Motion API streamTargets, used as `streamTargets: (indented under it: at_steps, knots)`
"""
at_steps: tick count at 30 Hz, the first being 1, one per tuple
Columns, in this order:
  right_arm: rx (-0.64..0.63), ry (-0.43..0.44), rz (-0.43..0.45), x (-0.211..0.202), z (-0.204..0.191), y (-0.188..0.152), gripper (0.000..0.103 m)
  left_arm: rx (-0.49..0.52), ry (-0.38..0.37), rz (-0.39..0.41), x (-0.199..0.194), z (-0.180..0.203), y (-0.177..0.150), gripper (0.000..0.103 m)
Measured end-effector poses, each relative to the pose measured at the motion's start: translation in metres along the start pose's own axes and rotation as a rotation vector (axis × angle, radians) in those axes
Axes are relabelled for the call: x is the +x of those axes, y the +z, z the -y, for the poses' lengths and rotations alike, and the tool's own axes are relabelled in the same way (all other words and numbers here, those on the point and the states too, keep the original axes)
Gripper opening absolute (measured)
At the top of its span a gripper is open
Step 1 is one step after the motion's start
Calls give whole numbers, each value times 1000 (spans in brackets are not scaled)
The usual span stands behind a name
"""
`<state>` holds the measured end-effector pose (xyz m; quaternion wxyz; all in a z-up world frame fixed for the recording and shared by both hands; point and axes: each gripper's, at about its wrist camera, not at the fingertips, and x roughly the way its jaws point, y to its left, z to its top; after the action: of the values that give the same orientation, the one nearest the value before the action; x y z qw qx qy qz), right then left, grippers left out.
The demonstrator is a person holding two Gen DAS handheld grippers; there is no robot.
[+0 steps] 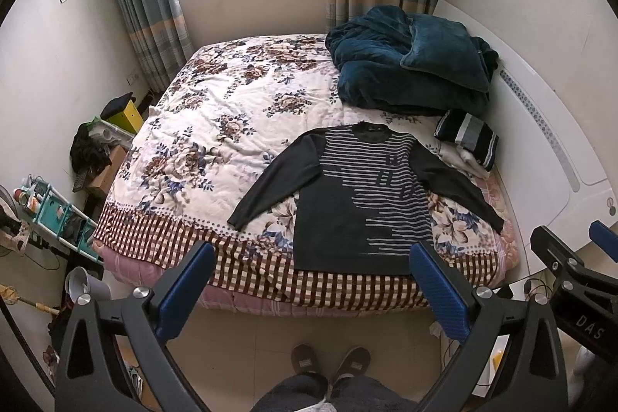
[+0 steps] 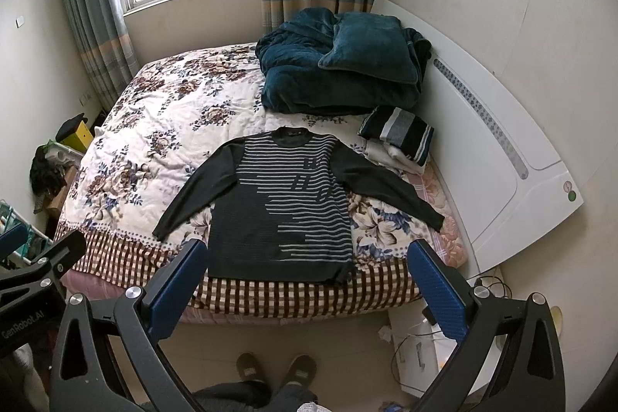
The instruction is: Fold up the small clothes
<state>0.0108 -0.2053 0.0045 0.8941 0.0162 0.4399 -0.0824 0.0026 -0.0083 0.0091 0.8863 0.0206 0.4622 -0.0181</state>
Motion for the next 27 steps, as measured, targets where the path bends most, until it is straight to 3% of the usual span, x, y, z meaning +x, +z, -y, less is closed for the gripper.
streamTargets:
  at_steps: [27]
  knots:
    - [2, 13, 8, -12, -13, 13, 103, -1, -3, 2, 0, 0, 2, 103]
